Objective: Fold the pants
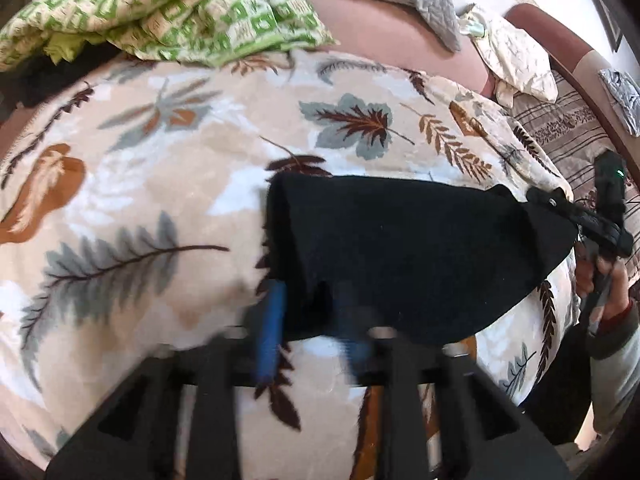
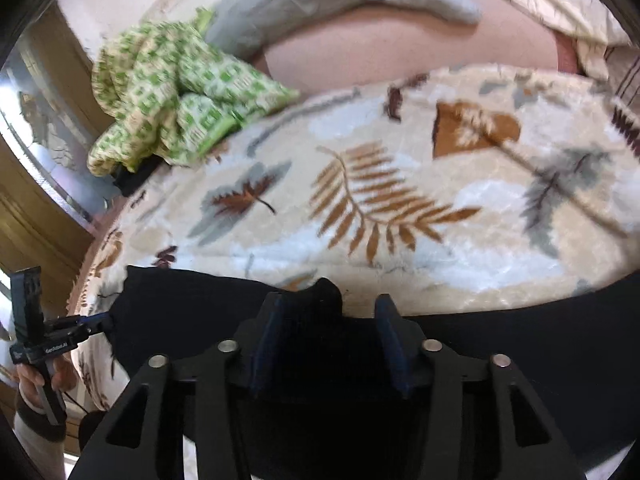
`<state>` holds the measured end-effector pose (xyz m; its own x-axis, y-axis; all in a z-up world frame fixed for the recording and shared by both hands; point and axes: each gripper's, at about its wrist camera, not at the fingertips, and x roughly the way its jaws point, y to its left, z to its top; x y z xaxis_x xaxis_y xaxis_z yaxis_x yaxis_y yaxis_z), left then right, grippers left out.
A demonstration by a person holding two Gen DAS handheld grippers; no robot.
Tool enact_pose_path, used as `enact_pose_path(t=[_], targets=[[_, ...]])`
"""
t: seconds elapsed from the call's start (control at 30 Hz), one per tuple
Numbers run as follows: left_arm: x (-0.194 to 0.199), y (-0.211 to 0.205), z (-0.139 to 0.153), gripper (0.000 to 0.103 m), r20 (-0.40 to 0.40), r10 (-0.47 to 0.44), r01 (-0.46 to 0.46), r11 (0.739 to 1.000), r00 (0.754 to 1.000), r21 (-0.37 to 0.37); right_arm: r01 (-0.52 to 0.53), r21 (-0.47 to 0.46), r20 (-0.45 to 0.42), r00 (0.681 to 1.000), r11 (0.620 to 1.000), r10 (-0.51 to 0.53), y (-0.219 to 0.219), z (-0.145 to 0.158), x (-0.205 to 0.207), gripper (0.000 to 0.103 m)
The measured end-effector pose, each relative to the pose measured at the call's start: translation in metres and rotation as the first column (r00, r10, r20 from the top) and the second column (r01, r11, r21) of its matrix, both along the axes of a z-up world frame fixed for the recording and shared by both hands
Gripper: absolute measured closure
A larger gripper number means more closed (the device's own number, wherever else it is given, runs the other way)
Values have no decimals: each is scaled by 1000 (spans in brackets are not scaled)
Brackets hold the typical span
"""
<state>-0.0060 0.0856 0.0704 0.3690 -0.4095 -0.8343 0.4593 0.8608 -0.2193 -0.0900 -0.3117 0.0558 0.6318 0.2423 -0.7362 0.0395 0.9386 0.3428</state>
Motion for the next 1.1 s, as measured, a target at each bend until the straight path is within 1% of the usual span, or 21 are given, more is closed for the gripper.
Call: enact_pose_path(t=[0.03, 0.07, 0.1, 0.17, 0.23, 0.27, 0.33, 0.43, 0.5, 0.53, 0.57, 0.6, 0.67, 0.77, 0.83, 0.9, 0.97, 1.0, 1.07, 1.1], targets=[[0, 3, 1, 42, -3, 8, -8, 1000, 1000, -21, -44, 0, 19, 999, 999, 44, 10, 6, -7, 52], [1, 5, 1, 38, -9, 16, -16, 999, 1000, -40, -110, 1, 34, 993, 994, 110, 26, 10, -13, 52], [3, 8, 0, 38, -19, 26, -27, 998, 999, -56, -159, -4, 42, 986, 987, 159, 38, 13, -16, 52], [7, 9, -2, 38, -28, 46, -48, 997, 999, -60, -287, -39, 51, 956, 957, 289, 76, 14, -24, 53], [9, 9, -6, 38, -40, 63, -66, 996, 997, -55, -402, -86, 49, 912, 911, 407, 116, 9, -29, 53], [10, 8, -9, 38, -47, 67, -70, 996, 997, -51, -438, -112, 45, 894, 892, 445, 132, 5, -30, 53], [12, 7, -13, 38, -58, 72, -75, 996, 996, -48, -485, -180, 24, 867, 856, 497, 163, -4, -28, 53], [14, 8, -18, 38, -79, 86, -91, 994, 993, -62, -525, -199, 15, 843, 827, 538, 191, -14, -19, 53], [13, 10, -16, 38, -76, 93, -99, 992, 993, -79, -545, -226, 1, 829, 808, 559, 206, -22, -13, 56], [12, 11, -15, 38, -71, 93, -99, 992, 993, -82, -548, -249, 1, 825, 799, 566, 211, -25, -11, 70], [11, 12, -12, 38, -64, 93, -99, 991, 994, -86, -545, -266, -4, 826, 795, 564, 214, -27, -8, 82], [11, 14, -10, 38, -59, 96, -101, 991, 994, -88, -538, -262, -12, 832, 801, 555, 213, -27, -5, 99], [8, 18, -2, 38, -44, 101, -105, 990, 994, -95, -524, -199, -4, 845, 828, 534, 206, -20, -3, 99], [3, 25, 13, 38, -9, 109, -109, 986, 994, -130, -522, -149, 39, 846, 840, 532, 204, -1, -14, 99], [0, 27, 23, 38, 17, 115, -111, 982, 993, -153, -519, -108, 50, 849, 848, 526, 207, 3, -19, 99], [-2, 23, 27, 38, 29, 114, -108, 982, 993, -155, -525, -94, 21, 849, 846, 529, 218, -6, -18, 98], [-4, 12, 28, 38, 31, 94, -89, 986, 995, -144, -511, -100, -21, 859, 854, 511, 228, -25, -15, 98], [-6, 9, 29, 38, 36, 85, -79, 987, 996, -142, -501, -88, -28, 865, 861, 501, 229, -31, -14, 93], [-10, -3, 31, 38, 48, 60, -52, 989, 997, -141, -473, -34, -28, 881, 880, 472, 219, -30, -16, 92], [-11, -11, 31, 38, 47, 47, -40, 988, 998, -146, -465, -5, -19, 885, 885, 465, 212, -26, -18, 82]])
